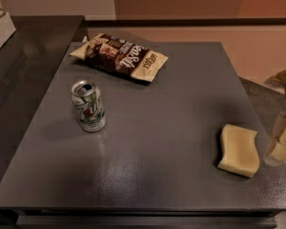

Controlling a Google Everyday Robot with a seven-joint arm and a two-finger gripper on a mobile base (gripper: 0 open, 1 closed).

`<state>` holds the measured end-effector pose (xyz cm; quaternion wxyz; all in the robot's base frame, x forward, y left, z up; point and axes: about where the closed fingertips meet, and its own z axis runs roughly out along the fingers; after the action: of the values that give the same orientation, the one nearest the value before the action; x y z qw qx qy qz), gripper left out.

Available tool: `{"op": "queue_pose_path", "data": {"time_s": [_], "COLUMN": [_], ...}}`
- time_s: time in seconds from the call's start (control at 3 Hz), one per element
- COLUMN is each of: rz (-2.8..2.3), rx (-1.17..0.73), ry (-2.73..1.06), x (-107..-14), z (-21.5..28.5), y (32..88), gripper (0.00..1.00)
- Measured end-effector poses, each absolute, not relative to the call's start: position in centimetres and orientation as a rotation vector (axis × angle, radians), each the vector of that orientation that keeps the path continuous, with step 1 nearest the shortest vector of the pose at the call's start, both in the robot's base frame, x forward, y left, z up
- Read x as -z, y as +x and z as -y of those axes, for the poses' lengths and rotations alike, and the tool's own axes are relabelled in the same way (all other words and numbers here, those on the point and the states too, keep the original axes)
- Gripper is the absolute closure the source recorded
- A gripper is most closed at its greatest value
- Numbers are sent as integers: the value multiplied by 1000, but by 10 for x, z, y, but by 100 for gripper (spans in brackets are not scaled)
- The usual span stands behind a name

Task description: Move sponge near 7up can

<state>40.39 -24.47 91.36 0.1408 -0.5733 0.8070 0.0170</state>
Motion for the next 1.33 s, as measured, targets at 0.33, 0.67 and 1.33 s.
{"op": "queue_pose_path", "data": {"time_s": [0.33, 0.67, 1.33], "rz": [-2333, -2323, -2303], "rx": [-140, -184, -232], "ry": [-1650, -1650, -1645], "x": [-884, -868, -845], "z": [233, 224, 212], "y": [387, 380, 373], "gripper": [0, 0, 0]}}
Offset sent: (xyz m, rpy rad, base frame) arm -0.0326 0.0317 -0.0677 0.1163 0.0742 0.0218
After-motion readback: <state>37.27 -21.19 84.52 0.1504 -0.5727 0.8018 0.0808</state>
